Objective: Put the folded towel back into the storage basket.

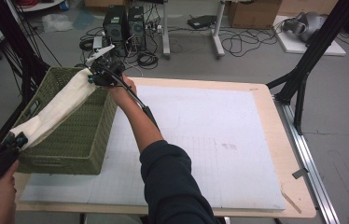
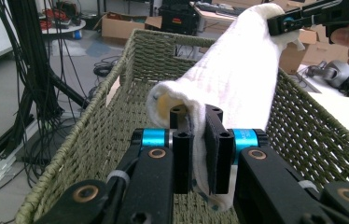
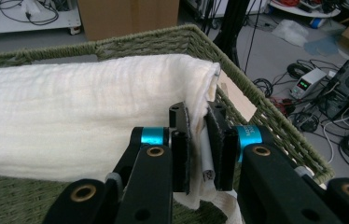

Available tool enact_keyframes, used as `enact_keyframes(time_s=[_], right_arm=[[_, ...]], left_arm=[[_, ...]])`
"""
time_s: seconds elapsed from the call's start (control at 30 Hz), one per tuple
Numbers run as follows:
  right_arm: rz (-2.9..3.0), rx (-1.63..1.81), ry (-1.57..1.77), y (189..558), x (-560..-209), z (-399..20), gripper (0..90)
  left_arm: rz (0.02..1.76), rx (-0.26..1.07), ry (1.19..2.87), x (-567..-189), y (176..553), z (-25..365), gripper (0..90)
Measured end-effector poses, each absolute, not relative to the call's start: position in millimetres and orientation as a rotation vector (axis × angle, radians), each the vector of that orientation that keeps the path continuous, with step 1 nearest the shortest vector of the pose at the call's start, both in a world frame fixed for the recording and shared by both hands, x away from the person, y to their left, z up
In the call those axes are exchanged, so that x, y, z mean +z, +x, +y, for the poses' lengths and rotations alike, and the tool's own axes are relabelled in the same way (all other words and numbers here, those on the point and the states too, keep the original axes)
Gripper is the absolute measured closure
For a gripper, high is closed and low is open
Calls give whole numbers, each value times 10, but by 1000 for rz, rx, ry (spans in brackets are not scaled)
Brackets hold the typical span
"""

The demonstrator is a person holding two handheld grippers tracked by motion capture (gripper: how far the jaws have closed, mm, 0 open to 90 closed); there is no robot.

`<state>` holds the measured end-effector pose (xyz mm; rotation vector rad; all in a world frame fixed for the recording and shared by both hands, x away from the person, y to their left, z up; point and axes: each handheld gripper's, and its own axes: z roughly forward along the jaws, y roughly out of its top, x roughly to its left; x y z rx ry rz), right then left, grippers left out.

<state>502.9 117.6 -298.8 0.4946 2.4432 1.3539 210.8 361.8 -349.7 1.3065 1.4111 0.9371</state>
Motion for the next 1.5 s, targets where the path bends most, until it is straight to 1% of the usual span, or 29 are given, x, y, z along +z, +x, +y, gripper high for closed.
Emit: enact_keyframes(time_s=[0.23, 0.27, 0.3, 0.37, 0.4, 0.53, 0.8, 0.87, 0.9, 0.93, 0.97, 1.0, 1.03, 1.1, 1.13, 1.17, 1.2, 1.23, 1.3, 1.33, 1.37, 1.43, 1.47, 1.5], right_arm=[[2441, 1341, 500, 5043, -3021, 1207, 801], [2429, 1320, 519, 5056, -3042, 1223, 656], [2429, 1320, 519, 5056, -3042, 1223, 656], [2427, 1291, 605, 5103, -3105, 1232, 434], [2427, 1292, 617, 5107, -3118, 1225, 429], [2413, 1309, 619, 5094, -3117, 1186, 428], [2359, 1393, 626, 5047, -3042, 930, 405], [2347, 1406, 628, 5032, -3035, 834, 389], [2337, 1422, 637, 5018, -3021, 722, 363], [2337, 1422, 637, 5018, -3021, 722, 363], [2329, 1445, 644, 5014, -3010, 639, 328], [2329, 1445, 644, 5014, -3010, 639, 328], [2322, 1460, 636, 4998, -2996, 544, 298], [2320, 1462, 626, 4963, -2986, 450, 283], [2319, 1463, 619, 4945, -2984, 397, 273], [2319, 1463, 619, 4945, -2984, 397, 273], [2325, 1457, 624, 4926, -2981, 346, 231], [2322, 1454, 636, 4905, -2981, 291, 216], [2311, 1447, 627, 4850, -2982, 161, 216], [2308, 1435, 621, 4805, -2990, 21, 215], [2308, 1435, 621, 4805, -2990, 21, 215], [2304, 1437, 630, 4768, -3003, -135, 211], [2297, 1430, 643, 4728, -3022, -294, 200], [2297, 1430, 643, 4728, -3022, -294, 200]], left_arm=[[1417, 939, 1298, -3518, 2141, 3638, 812], [1417, 935, 1295, -3525, 2158, 3642, 678], [1428, 928, 1282, -3531, 2174, 3648, 678], [1433, 907, 1259, -3541, 2190, 3667, 495], [1433, 911, 1254, -3541, 2189, 3670, 473], [1424, 942, 1252, -3515, 2170, 3674, 443], [1384, 942, 1260, -3478, 2170, 3628, 410], [1364, 934, 1267, -3473, 2184, 3598, 390], [1350, 924, 1273, -3469, 2188, 3583, 382], [1338, 918, 1277, -3465, 2191, 3572, 382], [1326, 915, 1272, -3458, 2191, 3556, 371], [1313, 909, 1262, -3449, 2190, 3543, 354], [1297, 892, 1253, -3439, 2197, 3530, 325], [1276, 864, 1249, -3421, 2222, 3498, 252], [1261, 850, 1253, -3415, 2236, 3476, 237], [1249, 835, 1263, -3410, 2251, 3450, 237], [1241, 827, 1273, -3408, 2266, 3419, 231], [1230, 814, 1287, -3405, 2285, 3385, 223], [1208, 795, 1310, -3403, 2319, 3318, 218], [1200, 786, 1318, -3400, 2336, 3285, 218], [1189, 775, 1322, -3397, 2354, 3254, 218], [1172, 759, 1333, -3389, 2387, 3191, 218], [1162, 750, 1340, -3385, 2403, 3158, 220], [1154, 743, 1348, -3382, 2422, 3125, 220]])
